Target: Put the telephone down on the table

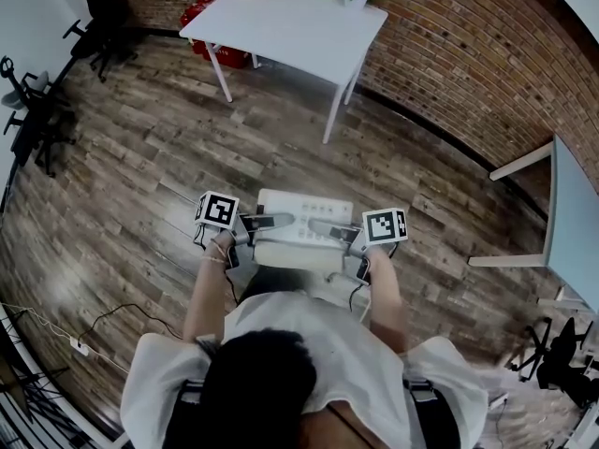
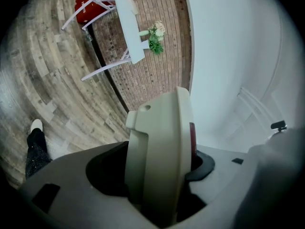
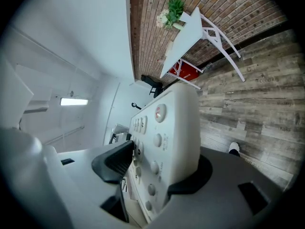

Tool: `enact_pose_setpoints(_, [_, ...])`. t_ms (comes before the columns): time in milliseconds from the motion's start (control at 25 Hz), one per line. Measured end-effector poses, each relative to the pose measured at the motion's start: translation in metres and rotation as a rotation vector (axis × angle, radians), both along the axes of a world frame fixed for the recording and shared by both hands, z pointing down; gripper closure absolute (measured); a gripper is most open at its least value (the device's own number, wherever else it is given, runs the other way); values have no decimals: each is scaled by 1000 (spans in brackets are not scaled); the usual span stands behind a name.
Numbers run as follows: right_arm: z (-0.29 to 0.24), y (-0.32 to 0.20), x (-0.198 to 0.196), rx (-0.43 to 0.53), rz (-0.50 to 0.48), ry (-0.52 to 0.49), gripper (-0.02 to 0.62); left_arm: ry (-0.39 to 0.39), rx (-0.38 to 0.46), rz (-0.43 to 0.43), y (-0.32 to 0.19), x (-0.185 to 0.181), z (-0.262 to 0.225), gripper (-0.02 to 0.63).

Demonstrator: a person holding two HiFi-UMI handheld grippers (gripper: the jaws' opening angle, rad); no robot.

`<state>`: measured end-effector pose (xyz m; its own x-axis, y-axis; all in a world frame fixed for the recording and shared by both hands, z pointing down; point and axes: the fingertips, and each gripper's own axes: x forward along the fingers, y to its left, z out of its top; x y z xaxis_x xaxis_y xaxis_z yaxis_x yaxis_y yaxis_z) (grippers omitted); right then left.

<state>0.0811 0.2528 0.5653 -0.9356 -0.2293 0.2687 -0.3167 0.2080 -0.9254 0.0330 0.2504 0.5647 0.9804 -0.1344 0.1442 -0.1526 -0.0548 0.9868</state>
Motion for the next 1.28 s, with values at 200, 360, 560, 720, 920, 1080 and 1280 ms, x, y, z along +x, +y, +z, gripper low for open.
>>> enact_pose_setpoints(200, [2, -23, -9, -10, -5, 8, 337, 9, 14, 5, -24, -9, 3, 310])
enact_pose_setpoints(360, [4, -39, -23, -22, -9, 8, 337, 1, -17, -5, -39, -23, 6, 310])
enact_pose_setpoints(560, [7, -57, -43, -28, -10, 16, 337, 1, -35, -9, -56, -44, 9, 310])
enact_pose_setpoints(720, [7, -75, -55, -30, -2, 19, 337, 10, -13, 12, -74, -55, 8, 310])
enact_pose_setpoints(920, [7, -98, -67, -27, 18, 18, 337, 2, -4, 33, -99, -68, 10, 310])
enact_pose_setpoints(1080, [5, -120, -79, -20, 36, 22, 337, 6, 6, 54, -122, -80, 8, 310])
enact_pose_setpoints(1280, [3, -140, -84, -22, 62, 24, 337, 5, -20, 72, -143, -85, 9, 310])
